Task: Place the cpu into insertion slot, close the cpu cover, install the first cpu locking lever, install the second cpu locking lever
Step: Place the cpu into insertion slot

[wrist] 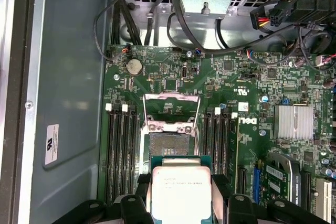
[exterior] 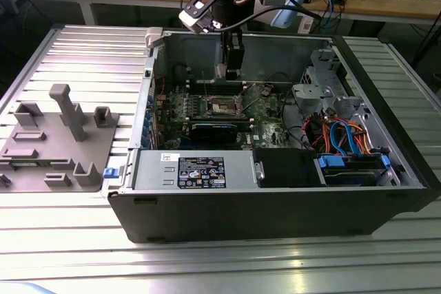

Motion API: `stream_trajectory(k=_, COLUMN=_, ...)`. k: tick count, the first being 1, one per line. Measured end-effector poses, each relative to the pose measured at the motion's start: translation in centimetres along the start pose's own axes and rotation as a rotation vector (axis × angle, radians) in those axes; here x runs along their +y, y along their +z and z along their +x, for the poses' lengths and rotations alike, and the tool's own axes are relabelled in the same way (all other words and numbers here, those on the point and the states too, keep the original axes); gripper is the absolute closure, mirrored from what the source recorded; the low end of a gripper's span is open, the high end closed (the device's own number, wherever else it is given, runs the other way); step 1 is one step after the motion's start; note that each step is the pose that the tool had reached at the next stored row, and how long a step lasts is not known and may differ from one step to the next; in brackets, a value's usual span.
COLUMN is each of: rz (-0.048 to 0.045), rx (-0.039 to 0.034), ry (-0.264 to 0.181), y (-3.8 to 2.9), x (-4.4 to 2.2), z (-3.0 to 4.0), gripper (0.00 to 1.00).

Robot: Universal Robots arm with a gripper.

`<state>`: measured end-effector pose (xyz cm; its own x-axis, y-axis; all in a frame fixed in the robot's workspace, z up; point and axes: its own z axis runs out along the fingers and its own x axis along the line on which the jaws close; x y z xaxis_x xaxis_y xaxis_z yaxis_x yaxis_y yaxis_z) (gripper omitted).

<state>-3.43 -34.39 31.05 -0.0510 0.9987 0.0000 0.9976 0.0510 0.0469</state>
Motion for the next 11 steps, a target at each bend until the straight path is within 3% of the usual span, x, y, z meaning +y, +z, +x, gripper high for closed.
stream_trajectory(k=11, rz=-0.0059, rx=-0.0017, ry=0.000, y=0.07, x=-0.02, z=0.00, gripper=0.46)
